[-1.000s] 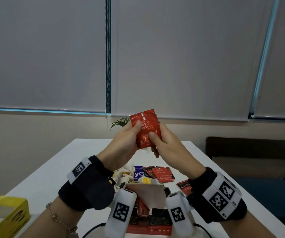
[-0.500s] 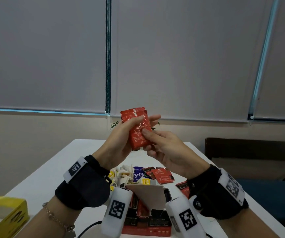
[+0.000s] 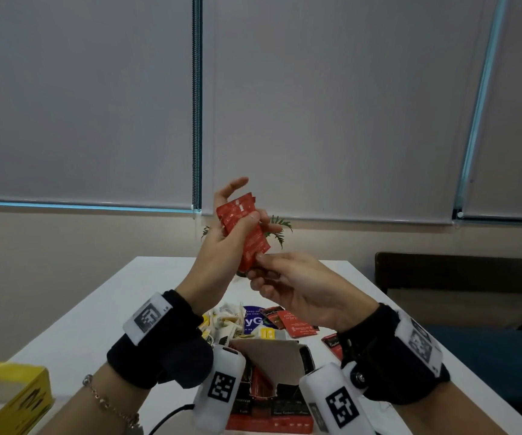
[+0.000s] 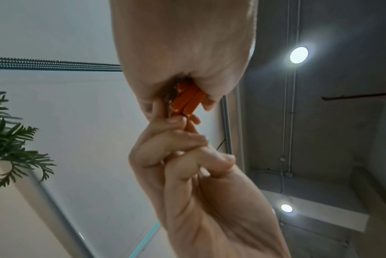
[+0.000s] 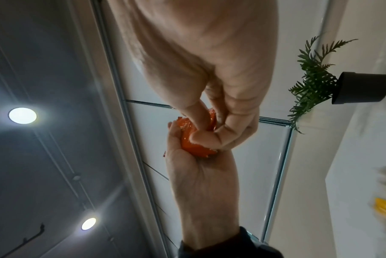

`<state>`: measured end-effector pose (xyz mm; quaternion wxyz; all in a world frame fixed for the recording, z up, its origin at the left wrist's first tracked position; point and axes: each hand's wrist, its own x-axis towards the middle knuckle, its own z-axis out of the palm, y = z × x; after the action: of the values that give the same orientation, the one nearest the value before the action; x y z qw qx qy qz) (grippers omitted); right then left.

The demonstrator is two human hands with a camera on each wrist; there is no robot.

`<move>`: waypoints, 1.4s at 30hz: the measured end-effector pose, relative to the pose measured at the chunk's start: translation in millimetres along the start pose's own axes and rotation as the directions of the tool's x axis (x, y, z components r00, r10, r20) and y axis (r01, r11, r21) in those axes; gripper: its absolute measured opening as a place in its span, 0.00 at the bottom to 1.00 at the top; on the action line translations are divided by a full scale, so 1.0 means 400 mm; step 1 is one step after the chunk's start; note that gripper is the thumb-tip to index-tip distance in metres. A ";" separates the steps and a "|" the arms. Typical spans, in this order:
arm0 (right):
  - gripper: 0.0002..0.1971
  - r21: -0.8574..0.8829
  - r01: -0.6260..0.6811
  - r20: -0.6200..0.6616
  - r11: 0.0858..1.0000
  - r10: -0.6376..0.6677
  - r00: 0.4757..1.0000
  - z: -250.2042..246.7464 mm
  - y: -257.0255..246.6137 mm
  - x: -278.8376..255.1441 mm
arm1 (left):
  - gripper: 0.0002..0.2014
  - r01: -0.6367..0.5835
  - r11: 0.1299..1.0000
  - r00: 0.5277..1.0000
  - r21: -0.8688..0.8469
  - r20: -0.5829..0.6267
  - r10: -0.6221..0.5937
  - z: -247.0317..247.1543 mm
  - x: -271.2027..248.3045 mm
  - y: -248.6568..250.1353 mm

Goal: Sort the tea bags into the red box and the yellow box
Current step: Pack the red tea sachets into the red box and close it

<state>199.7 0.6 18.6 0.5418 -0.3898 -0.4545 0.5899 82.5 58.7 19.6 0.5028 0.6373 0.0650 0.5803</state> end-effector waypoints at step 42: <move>0.07 -0.864 0.498 0.485 -0.077 -0.395 0.780 -0.085 -0.073 -0.049 | 0.15 0.216 0.684 0.723 0.696 0.357 -0.591 -0.019 -0.025 0.014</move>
<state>242.7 -15.0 36.4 0.2883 -0.4469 -0.8446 -0.0613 70.3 53.7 15.5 0.3856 0.8706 0.2454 0.1823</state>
